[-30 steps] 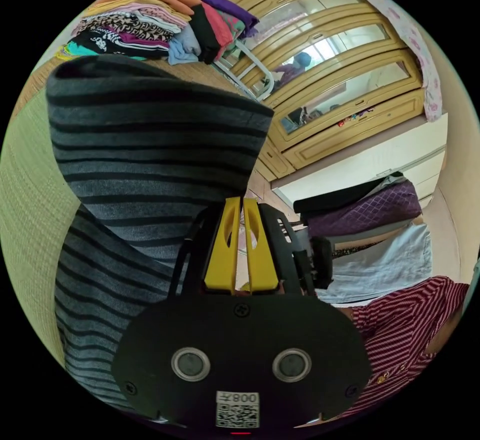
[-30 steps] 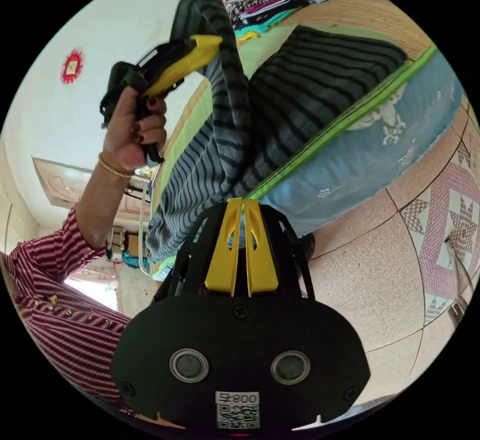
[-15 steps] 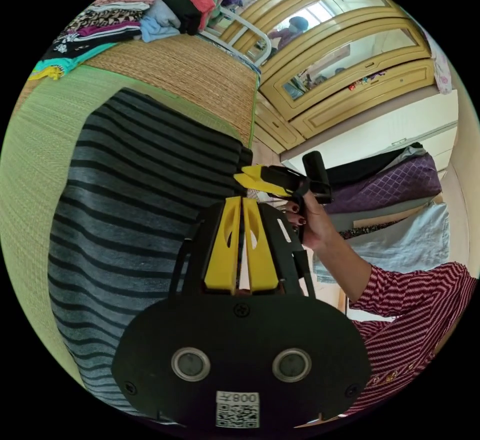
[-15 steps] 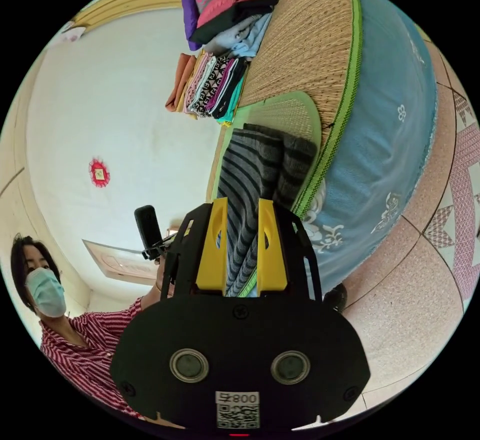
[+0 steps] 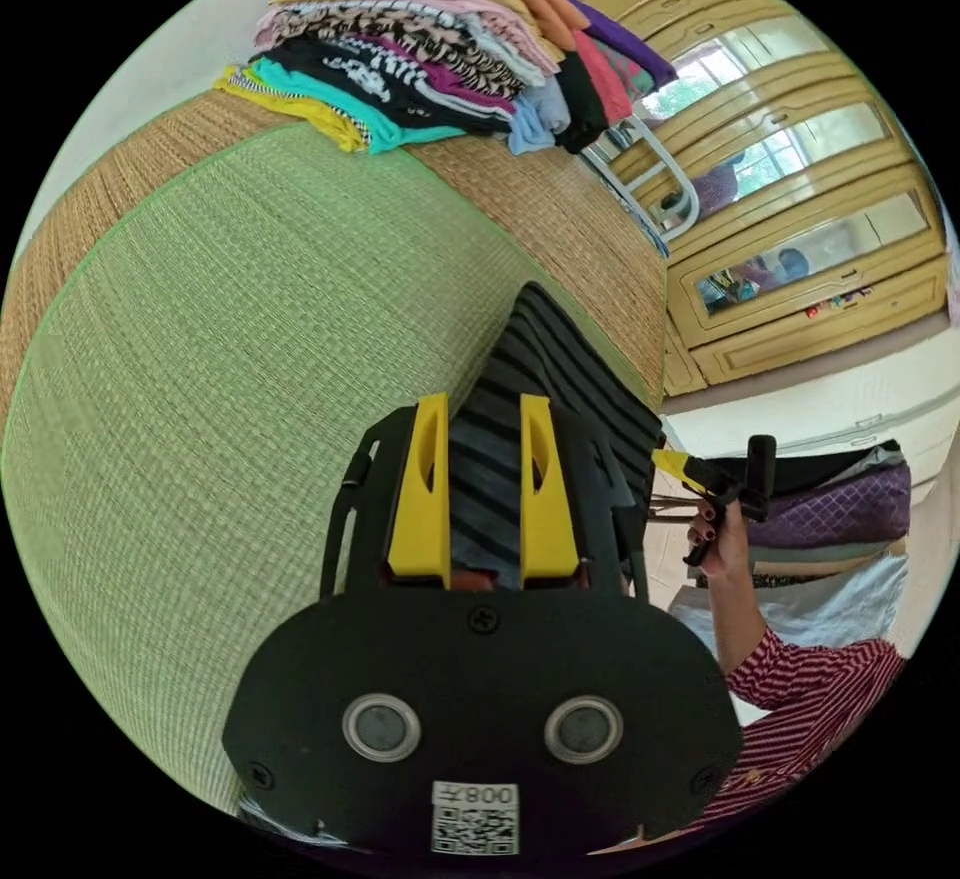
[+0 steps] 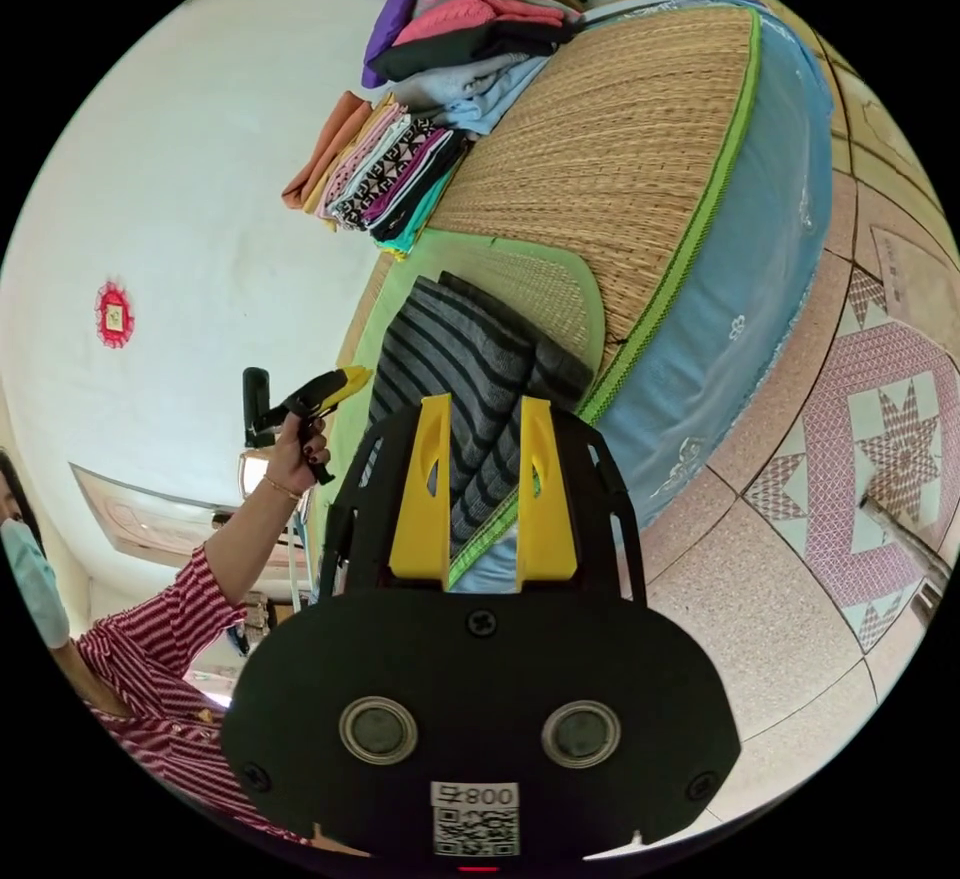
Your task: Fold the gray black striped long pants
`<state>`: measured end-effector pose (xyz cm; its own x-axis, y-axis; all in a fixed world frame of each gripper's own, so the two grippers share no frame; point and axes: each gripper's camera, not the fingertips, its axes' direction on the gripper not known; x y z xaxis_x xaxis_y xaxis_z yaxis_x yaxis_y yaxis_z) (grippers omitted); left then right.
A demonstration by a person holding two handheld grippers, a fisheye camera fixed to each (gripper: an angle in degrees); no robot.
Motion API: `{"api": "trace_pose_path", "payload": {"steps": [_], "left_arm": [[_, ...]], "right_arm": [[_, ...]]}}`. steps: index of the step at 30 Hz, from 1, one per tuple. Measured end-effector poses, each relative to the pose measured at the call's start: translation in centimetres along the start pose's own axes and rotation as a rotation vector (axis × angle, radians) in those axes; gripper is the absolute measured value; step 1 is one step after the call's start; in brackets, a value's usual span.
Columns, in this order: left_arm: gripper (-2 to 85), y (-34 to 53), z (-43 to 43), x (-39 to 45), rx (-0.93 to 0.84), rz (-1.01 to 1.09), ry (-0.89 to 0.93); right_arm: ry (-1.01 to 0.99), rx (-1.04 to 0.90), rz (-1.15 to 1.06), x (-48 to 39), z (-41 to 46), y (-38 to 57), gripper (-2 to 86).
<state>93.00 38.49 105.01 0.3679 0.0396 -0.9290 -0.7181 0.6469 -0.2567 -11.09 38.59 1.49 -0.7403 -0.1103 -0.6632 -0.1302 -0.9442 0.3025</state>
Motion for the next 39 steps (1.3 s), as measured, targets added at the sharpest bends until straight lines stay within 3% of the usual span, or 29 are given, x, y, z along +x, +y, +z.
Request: {"api": "trace_pose_path", "payload": {"steps": [4,8,12,15,20,25,35,39], "left_arm": [[6.7,-0.8,2.3,-0.5,-0.09,-0.019,0.063],[2.5,0.0,1.0,1.4,-0.043,0.068,0.046],[1.7,0.7,-1.9,3.1,0.054,0.138,0.087],[1.4,1.1,-3.2,4.6,0.108,0.18,0.037],[1.7,1.3,0.8,4.1,-0.054,0.092,-0.053],[2.6,2.7,0.2,4.8,-0.051,0.095,-0.085],[2.0,11.1,-7.4,6.9,0.1,0.186,-0.059],[0.8,13.5,-6.0,7.4,-0.023,0.184,-0.207]], "right_arm": [[0.007,-0.029,0.014,-0.1,0.7,-0.4,7.1],[-0.002,-0.035,-0.013,-0.7,0.4,-0.1,3.8],[-0.143,0.051,-0.089,-2.5,-2.7,1.5,2.7],[-0.115,0.104,-0.133,-3.7,-5.0,3.0,2.4],[-0.093,0.031,0.022,0.7,-2.9,4.6,2.3],[-0.131,0.024,0.103,2.6,-1.4,6.9,2.2],[-0.092,0.126,0.054,-0.8,-3.1,12.2,0.2],[0.074,0.065,-0.111,-6.5,-0.4,12.5,0.1]]}}
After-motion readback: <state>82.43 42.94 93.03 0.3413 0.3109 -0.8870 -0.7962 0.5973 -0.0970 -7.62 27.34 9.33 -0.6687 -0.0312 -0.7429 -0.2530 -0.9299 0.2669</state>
